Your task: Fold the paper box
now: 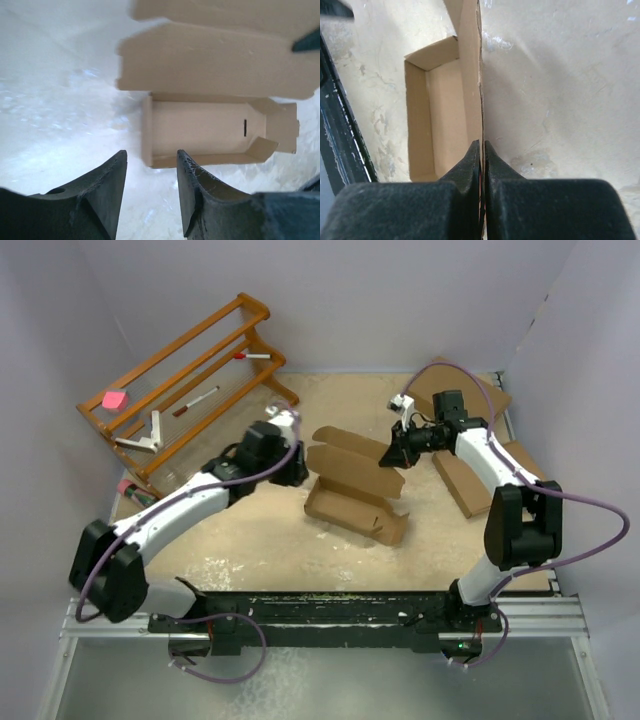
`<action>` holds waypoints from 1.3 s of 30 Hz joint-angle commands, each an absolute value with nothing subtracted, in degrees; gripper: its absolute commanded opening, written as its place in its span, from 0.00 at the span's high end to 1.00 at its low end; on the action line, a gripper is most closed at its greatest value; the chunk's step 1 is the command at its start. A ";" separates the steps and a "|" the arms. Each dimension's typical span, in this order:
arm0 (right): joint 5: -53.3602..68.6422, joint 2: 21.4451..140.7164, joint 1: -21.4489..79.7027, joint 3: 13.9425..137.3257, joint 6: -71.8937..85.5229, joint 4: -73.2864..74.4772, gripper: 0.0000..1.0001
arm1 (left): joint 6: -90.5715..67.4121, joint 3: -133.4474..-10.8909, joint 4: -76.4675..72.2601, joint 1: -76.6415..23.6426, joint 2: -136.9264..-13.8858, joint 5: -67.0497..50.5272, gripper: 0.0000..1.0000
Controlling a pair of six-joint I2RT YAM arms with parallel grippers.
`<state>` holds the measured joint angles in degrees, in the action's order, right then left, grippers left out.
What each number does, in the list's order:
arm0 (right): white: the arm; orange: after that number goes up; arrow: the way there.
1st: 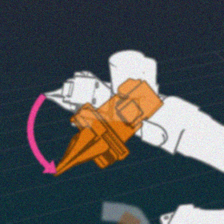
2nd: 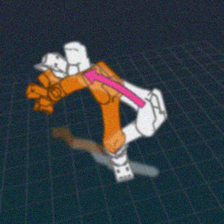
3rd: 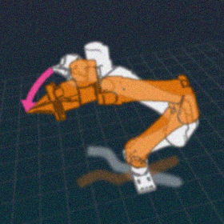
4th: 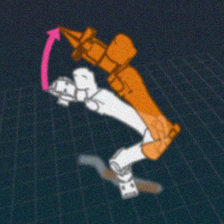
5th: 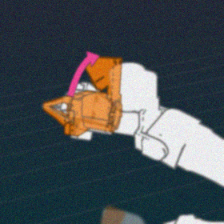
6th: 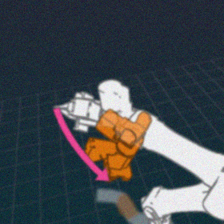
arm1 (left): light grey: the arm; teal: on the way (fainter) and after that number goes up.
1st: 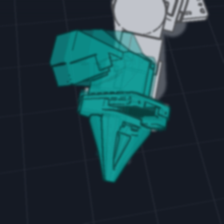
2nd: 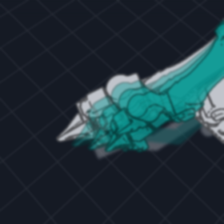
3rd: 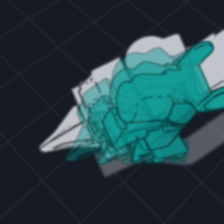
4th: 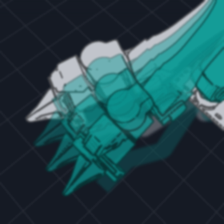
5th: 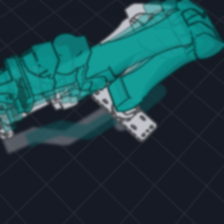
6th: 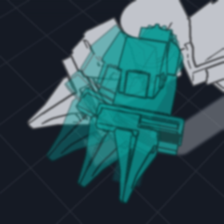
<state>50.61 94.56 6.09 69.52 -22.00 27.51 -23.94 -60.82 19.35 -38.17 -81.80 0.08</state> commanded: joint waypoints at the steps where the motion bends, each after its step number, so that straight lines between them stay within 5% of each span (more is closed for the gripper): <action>1: 52.24 95.91 6.28 75.32 -29.89 32.42 1.00 | -26.73 -53.69 6.41 -29.88 -73.87 -9.96 0.51; 7: 52.42 100.25 6.49 81.37 -35.49 37.05 1.00 | -25.17 -47.25 5.52 -28.93 -68.42 -6.79 0.33; 20: 52.25 112.51 10.50 101.72 -55.69 55.58 1.00 | -13.61 -46.00 -14.72 -23.61 -73.43 -19.73 0.23; 25: 53.16 114.16 11.54 106.09 -61.68 61.02 1.00 | -10.50 -48.41 -14.02 -19.82 -75.56 -25.15 0.09; 30: 53.19 114.23 12.67 107.36 -65.04 62.91 1.00 | -7.31 -54.11 -14.48 -15.92 -84.10 -42.21 0.09; 39: 53.27 115.04 13.98 109.45 -66.72 65.20 1.00 | -3.81 -61.61 -12.25 -17.22 -94.80 -50.99 0.12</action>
